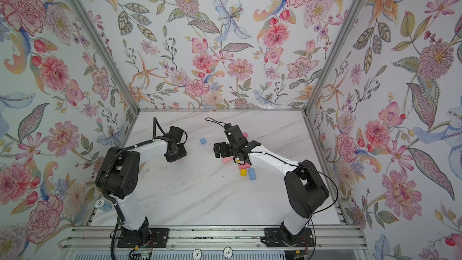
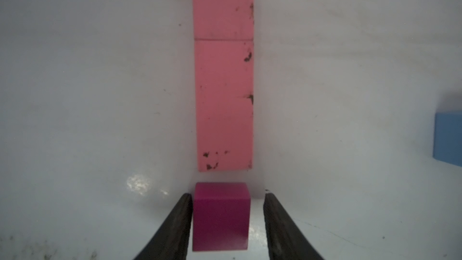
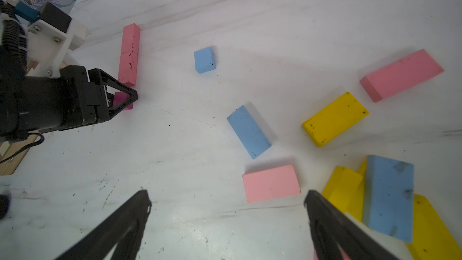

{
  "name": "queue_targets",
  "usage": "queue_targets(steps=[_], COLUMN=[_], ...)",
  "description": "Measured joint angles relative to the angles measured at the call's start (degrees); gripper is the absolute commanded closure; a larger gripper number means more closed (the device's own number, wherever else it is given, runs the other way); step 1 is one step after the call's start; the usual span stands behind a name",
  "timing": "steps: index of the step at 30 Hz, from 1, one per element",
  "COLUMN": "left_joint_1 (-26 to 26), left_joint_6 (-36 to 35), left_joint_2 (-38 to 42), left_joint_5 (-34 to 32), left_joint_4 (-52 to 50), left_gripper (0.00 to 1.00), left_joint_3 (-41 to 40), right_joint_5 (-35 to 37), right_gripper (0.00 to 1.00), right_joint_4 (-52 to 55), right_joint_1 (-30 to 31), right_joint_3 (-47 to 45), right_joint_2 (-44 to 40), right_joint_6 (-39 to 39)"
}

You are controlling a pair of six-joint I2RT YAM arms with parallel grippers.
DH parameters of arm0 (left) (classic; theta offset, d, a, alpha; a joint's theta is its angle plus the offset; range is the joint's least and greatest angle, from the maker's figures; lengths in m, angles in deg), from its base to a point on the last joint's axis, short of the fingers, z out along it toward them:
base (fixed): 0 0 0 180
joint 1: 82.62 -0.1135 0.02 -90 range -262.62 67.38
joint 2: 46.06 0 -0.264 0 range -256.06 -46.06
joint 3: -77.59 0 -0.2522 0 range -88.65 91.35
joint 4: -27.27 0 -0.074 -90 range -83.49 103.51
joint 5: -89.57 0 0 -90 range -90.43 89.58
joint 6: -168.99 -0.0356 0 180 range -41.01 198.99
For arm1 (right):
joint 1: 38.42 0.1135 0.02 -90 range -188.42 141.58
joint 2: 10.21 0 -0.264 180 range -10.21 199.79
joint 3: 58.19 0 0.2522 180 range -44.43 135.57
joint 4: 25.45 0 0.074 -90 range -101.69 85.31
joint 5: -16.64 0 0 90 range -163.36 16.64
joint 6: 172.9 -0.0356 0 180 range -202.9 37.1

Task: Assemble the letter v with building blocks
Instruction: Assemble the building block at the center of the board.

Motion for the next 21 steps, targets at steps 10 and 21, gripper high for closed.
queue_targets(steps=[10, 21], left_joint_1=[-0.26, -0.26], left_joint_6=[-1.51, -3.04], left_joint_2=[0.31, 0.28], left_joint_5=[0.85, 0.76], left_joint_4=[0.24, -0.20], left_gripper=[0.57, 0.65], left_joint_3=[-0.44, -0.44], right_joint_5=[0.00, 0.22], right_gripper=[0.01, 0.01], right_joint_4=[-0.02, 0.00], right_joint_1=[0.00, 0.00], right_joint_3=[0.00, 0.00], right_joint_2=[0.00, 0.00], right_joint_6=[0.00, 0.00])
